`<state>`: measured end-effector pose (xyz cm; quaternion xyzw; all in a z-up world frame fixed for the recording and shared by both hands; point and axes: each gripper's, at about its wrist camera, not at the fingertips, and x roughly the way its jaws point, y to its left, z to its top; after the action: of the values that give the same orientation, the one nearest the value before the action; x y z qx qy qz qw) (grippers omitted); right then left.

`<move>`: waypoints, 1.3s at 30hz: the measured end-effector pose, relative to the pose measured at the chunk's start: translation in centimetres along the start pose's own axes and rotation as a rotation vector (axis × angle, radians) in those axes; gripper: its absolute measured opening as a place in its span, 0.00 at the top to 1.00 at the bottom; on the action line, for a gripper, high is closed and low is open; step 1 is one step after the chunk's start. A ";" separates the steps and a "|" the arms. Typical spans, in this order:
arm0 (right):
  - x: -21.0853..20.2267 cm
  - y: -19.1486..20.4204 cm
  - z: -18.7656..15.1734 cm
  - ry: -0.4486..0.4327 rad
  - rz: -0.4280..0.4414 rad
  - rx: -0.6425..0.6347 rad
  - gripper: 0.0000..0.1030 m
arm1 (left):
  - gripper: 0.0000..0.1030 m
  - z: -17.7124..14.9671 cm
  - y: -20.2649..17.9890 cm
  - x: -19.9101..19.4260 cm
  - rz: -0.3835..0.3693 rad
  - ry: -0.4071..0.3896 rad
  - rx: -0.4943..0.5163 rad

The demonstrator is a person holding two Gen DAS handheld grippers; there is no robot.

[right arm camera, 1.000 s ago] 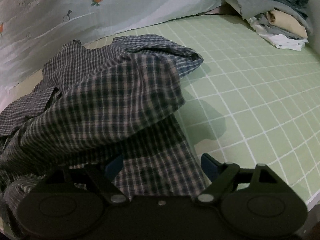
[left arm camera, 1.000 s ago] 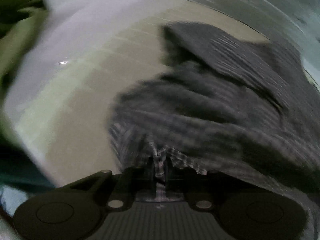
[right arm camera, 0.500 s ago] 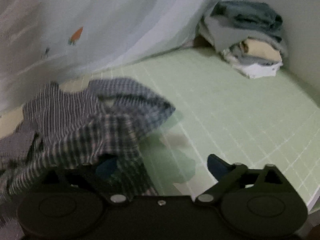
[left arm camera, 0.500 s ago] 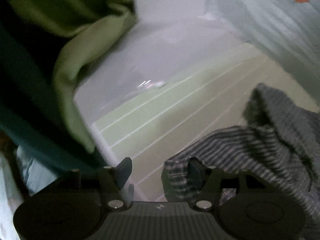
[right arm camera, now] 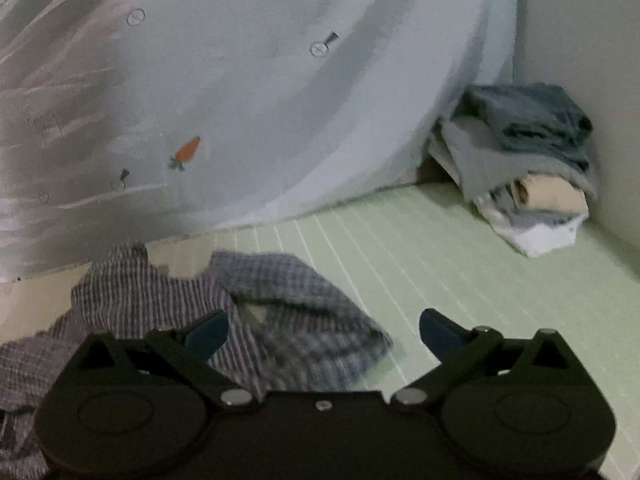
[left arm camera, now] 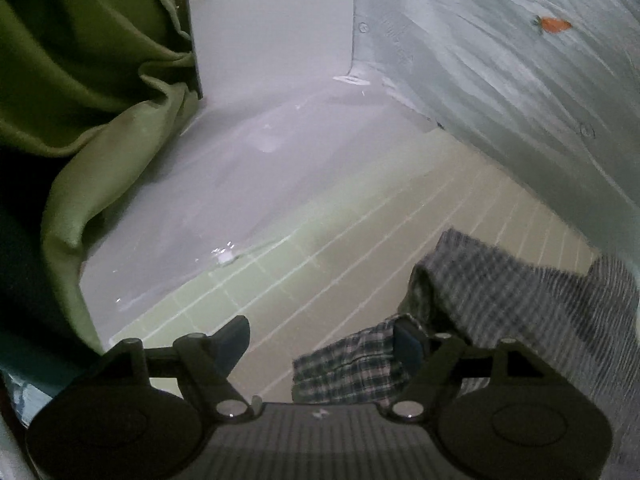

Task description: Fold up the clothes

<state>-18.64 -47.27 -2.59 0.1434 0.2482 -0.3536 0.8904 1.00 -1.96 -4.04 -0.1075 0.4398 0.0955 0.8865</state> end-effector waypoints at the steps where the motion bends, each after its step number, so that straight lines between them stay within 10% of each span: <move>1: 0.5 0.2 0.3 -0.001 0.002 -0.003 0.00 | 0.22 0.5 0.1 -0.1 -0.005 -0.006 -0.013; 11: 4.9 3.0 0.4 0.081 0.047 -0.043 0.00 | 0.18 0.5 -0.1 2.7 0.045 0.095 -0.047; 22: 6.3 3.9 -0.7 0.140 0.102 -0.074 0.00 | 0.16 0.7 1.7 1.2 0.044 0.035 -0.101; 39: 8.0 4.4 -2.0 0.188 0.160 -0.114 0.00 | 0.16 0.2 -6.6 3.5 -0.098 0.056 0.192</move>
<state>-11.16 -47.77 -8.25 0.1444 0.3378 -0.2518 0.8953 4.94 -7.93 -6.00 -0.0463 0.4658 0.0064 0.8837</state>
